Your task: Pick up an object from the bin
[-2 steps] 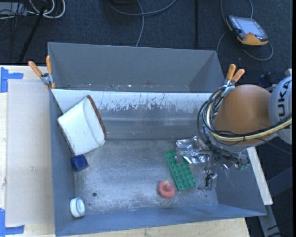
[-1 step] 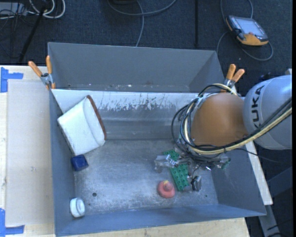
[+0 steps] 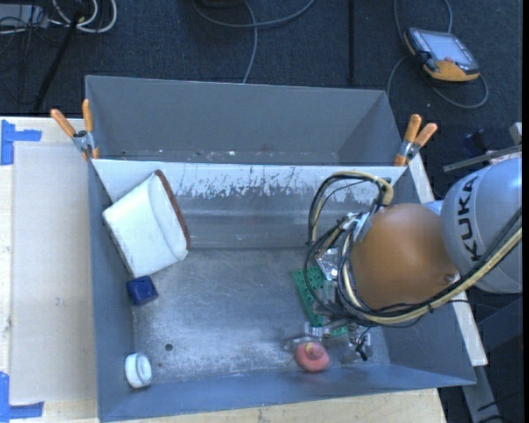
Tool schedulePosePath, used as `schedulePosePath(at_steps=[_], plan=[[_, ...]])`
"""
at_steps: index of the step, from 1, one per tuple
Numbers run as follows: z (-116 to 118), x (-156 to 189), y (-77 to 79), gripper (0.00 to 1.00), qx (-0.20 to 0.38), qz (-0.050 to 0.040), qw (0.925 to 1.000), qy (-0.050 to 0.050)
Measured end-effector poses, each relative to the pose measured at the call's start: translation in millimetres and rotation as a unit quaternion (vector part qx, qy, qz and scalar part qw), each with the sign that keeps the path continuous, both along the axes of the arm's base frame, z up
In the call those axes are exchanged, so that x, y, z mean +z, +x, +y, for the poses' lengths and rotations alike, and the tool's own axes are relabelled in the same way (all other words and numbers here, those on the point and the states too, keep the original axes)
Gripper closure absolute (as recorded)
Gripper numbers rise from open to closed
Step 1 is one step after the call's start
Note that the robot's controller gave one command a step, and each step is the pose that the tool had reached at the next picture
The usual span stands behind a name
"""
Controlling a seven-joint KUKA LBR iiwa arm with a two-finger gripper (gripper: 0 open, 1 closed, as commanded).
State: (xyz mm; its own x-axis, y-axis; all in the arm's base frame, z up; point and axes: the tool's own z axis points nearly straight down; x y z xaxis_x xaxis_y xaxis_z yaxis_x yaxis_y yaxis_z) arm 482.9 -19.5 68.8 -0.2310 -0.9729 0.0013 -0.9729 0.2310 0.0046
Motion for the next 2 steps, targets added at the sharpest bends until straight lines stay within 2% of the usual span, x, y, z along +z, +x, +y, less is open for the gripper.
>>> schedulePosePath(at_steps=[1,2], plan=[[0,1,0.8,1.00,0.000,-0.0015,1.0000,0.001],[-2,146,1.5,1.00,-0.001,-0.0056,1.0000,0.000]])
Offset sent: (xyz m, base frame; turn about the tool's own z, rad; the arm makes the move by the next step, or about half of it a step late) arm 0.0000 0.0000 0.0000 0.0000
